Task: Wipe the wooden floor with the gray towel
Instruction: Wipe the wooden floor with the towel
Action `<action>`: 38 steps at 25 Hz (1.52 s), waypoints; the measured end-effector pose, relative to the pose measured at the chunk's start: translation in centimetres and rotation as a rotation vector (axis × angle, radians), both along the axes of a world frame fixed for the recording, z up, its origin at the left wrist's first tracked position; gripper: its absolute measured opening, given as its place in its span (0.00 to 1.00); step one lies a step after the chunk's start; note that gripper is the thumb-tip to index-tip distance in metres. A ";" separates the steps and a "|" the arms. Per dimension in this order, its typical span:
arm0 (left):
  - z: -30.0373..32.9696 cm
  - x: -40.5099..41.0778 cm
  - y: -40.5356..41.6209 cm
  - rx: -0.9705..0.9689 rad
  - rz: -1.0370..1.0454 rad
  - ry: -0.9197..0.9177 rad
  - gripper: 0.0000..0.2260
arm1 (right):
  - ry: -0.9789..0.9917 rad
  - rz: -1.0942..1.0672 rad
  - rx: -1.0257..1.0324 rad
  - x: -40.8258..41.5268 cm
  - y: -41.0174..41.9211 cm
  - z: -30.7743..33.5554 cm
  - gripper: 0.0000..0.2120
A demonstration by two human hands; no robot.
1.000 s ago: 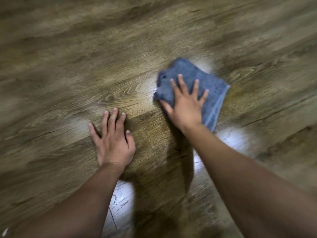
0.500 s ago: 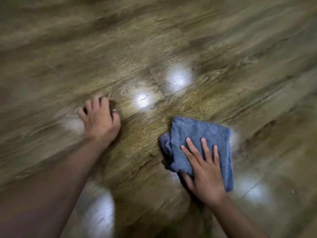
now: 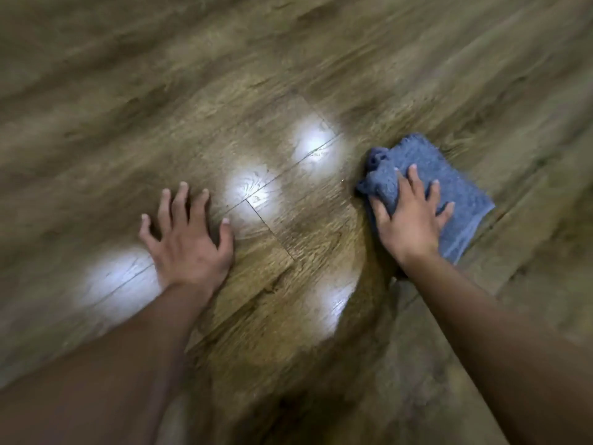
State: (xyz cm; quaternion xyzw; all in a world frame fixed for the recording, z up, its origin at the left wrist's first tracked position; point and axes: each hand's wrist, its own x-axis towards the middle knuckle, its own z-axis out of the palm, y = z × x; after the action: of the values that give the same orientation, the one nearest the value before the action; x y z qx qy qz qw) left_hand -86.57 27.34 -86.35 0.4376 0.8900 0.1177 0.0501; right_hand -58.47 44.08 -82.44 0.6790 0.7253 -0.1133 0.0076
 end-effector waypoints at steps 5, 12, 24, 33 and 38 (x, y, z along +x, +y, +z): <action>0.1 -0.1 -0.1 -0.041 -0.008 -0.003 0.27 | -0.008 0.199 -0.020 -9.6 0.7 0.2 0.34; 1.6 0.3 0.1 -0.068 0.002 -0.066 0.28 | -0.039 0.649 -0.023 -3.9 -13.3 1.6 0.32; 0.3 0.1 0.0 -0.003 -0.004 -0.027 0.28 | -0.086 0.133 -0.025 0.7 -5.7 0.6 0.37; 0.3 -0.2 0.0 -0.011 -0.085 -0.052 0.32 | 0.061 0.581 0.043 -2.0 -19.0 0.8 0.34; 2.0 3.6 -2.4 -0.023 -0.308 -0.086 0.28 | -0.027 0.504 0.047 9.7 -33.9 0.9 0.33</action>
State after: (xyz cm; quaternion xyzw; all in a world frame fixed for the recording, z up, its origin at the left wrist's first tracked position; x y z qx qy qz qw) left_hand -82.96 24.93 -84.34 0.5629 0.8107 0.1171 0.1107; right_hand -48.78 10.22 -81.52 0.4780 0.8741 -0.0817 0.0295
